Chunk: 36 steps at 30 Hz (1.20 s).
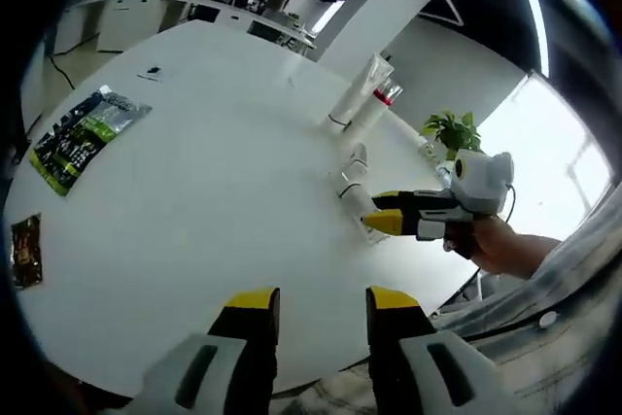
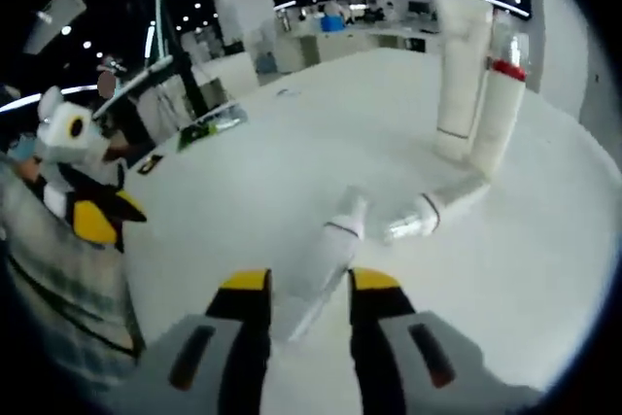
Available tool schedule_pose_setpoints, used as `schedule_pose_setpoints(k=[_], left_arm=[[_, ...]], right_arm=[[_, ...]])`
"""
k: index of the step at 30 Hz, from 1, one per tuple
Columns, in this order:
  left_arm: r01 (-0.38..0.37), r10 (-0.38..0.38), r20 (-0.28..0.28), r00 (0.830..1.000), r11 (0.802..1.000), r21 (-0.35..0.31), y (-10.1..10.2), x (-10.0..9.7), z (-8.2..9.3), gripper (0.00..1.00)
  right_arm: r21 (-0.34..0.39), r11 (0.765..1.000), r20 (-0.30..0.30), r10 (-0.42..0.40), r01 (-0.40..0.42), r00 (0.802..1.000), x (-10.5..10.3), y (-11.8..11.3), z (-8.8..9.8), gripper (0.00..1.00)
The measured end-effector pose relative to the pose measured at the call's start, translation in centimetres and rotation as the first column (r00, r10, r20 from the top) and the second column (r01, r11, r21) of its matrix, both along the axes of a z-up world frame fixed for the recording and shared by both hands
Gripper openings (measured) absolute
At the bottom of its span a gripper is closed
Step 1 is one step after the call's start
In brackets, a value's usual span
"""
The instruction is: Arrange the skincare products in the storage area until every visible bottle or jar stands upright without overlapping.
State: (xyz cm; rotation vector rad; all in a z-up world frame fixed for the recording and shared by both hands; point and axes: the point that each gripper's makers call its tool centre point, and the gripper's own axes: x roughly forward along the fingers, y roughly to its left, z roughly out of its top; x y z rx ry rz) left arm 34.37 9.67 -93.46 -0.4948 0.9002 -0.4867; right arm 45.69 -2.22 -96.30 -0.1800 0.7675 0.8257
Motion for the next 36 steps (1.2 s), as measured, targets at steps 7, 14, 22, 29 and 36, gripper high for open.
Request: schedule_pose_setpoints(k=[7, 14, 22, 29, 36], left_arm=[[-0.011, 0.011, -0.009, 1.0, 1.0, -0.001, 0.4, -0.5, -0.1, 0.36], [-0.017, 0.017, -0.011, 1.0, 1.0, -0.002, 0.5, -0.6, -0.1, 0.36], [-0.019, 0.019, -0.01, 1.0, 1.0, -0.006, 0.5, -0.5, -0.1, 0.36], [-0.063, 0.063, -0.012, 0.998, 0.996, -0.056, 0.8, 0.1, 0.3, 0.38], [-0.062, 0.07, 0.022, 0.997, 0.966, -0.252, -1.2, 1.3, 2.9, 0.44]], right_arm=[[-0.043, 0.999, -0.016, 0.02, -0.021, 1.0, 0.0, -0.2, -0.6, 0.25], [-0.112, 0.992, -0.012, 0.057, -0.058, 0.998, 0.0, -1.0, -1.9, 0.2], [-0.06, 0.996, -0.046, 0.061, -0.063, 0.997, -0.4, -0.7, -1.0, 0.19], [0.029, 0.996, -0.046, 0.09, -0.089, 0.995, -1.4, 0.7, 0.5, 0.18], [0.155, 0.979, -0.022, 0.134, -0.129, 0.991, -2.7, 3.5, 3.2, 0.18]])
